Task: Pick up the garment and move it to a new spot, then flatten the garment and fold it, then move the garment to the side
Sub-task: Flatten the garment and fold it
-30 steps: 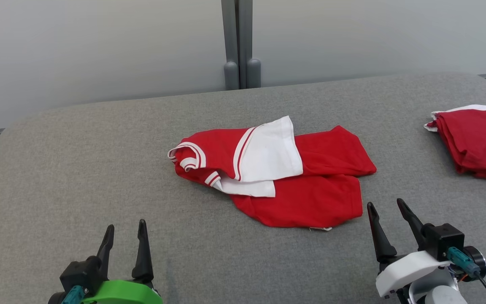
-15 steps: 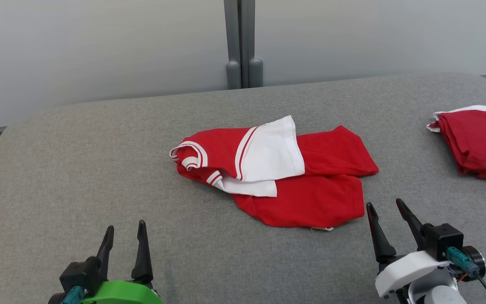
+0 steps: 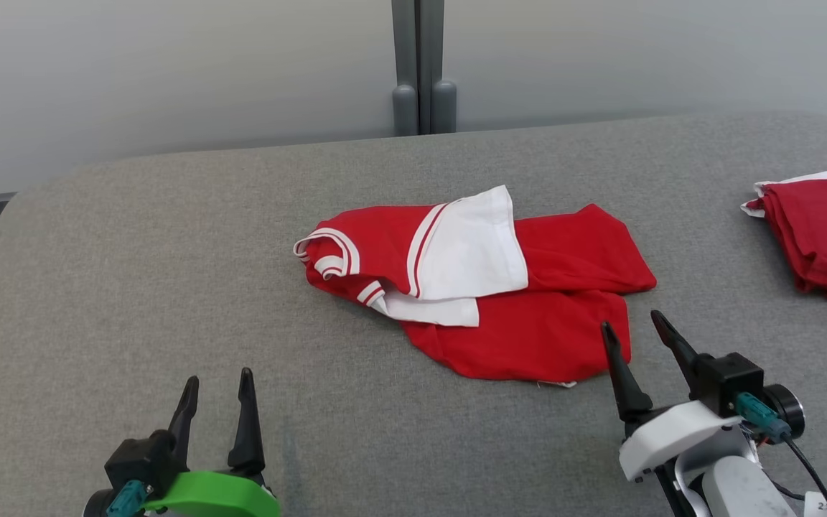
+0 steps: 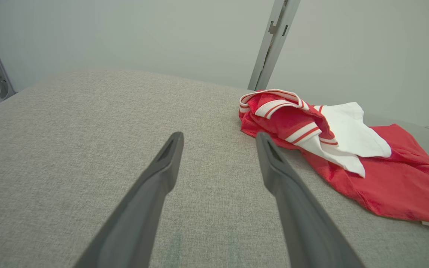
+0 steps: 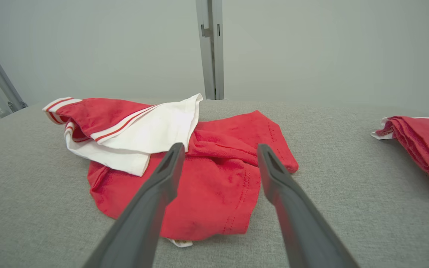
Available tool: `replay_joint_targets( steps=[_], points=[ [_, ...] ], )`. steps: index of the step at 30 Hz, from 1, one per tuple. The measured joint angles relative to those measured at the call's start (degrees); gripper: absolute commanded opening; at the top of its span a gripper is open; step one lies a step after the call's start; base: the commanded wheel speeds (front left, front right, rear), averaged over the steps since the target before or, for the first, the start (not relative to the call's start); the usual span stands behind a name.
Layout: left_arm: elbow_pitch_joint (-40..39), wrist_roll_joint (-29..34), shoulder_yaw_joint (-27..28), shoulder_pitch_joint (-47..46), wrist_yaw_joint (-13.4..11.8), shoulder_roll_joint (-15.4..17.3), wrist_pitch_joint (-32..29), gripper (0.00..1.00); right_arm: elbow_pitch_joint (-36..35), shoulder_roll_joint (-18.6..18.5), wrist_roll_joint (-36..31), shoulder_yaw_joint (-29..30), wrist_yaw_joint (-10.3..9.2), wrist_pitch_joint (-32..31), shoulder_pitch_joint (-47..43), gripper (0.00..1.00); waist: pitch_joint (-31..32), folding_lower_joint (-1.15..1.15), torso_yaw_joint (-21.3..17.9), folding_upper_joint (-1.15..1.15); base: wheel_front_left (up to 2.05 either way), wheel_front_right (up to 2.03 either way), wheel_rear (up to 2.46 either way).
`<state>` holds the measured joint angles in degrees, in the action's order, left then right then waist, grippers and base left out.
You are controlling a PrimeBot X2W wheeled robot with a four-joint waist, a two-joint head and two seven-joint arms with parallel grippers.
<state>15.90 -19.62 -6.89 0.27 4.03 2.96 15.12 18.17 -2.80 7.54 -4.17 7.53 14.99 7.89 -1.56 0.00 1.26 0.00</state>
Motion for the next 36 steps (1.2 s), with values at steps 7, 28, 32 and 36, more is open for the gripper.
replay_joint_targets(
  steps=[7, 28, 32, 36],
  points=[
    [-0.01, -0.01, -0.80, -2.10, 0.12, -0.07, 0.00, 1.00, 7.37, 0.04, -1.46, -4.01, 0.00, 0.01, 8.44, 1.00, -2.74, 0.00, 1.60, 0.00, 0.00, 0.00, 0.00],
    [0.35, -1.79, -4.19, -5.61, -0.33, -0.10, 0.00, 1.00, 29.85, 0.05, 6.70, -5.37, 0.00, 0.01, 24.16, 1.00, -9.89, 0.00, 10.99, 0.00, 0.00, 0.00, 0.00],
    [0.48, -1.86, -4.37, -5.61, -0.51, -0.10, 0.00, 1.00, 28.10, 0.05, 8.06, -5.14, 0.00, 0.01, 24.53, 1.00, -10.13, 0.00, 11.57, 0.00, 0.00, 0.00, 0.00],
    [0.48, -1.87, -4.54, -5.60, -0.52, -0.10, 0.00, 1.00, 27.63, 0.04, 8.57, -5.24, 0.00, 0.01, 24.58, 1.00, -10.13, 0.00, 11.71, 0.00, 0.00, 0.00, 0.00]
  ],
)
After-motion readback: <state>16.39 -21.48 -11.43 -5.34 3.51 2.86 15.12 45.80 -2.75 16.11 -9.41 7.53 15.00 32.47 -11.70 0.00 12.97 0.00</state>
